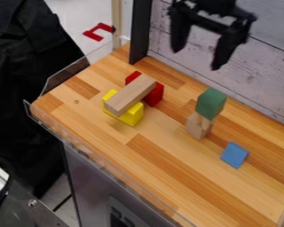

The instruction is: Remove the green cube and put it on the top of the plus

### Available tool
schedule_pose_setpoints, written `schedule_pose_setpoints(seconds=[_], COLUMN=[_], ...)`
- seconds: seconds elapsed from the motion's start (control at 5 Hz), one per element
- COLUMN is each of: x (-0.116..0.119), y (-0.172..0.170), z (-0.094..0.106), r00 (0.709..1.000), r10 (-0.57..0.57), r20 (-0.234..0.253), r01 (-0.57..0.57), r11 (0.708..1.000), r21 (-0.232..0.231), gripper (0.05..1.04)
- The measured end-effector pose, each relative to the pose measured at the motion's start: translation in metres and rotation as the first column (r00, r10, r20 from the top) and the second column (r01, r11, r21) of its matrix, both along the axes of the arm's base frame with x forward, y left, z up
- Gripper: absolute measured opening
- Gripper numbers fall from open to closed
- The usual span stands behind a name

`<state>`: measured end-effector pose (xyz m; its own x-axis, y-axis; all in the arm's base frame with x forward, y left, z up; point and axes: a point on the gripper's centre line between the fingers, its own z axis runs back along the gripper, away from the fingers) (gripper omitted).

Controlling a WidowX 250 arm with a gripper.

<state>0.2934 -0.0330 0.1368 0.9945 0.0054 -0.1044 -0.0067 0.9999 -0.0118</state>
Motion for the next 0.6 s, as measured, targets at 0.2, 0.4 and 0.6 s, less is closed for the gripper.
schedule_pose_setpoints(seconds=[0.2, 0.4, 0.6], x=[-0.015, -0.023, -0.025], y=[0.019, 0.039, 0.052], z=[-0.006, -0.022, -0.031], r00=[0.997, 0.986, 0.979], r10=[0.075, 0.168, 0.202], r20=[0.006, 0.024, 0.035], r01=[-0.075, -0.167, -0.200], r11=[0.997, 0.986, 0.978], r21=[0.004, -0.019, -0.054], gripper=[0.999, 0.999, 0.999])
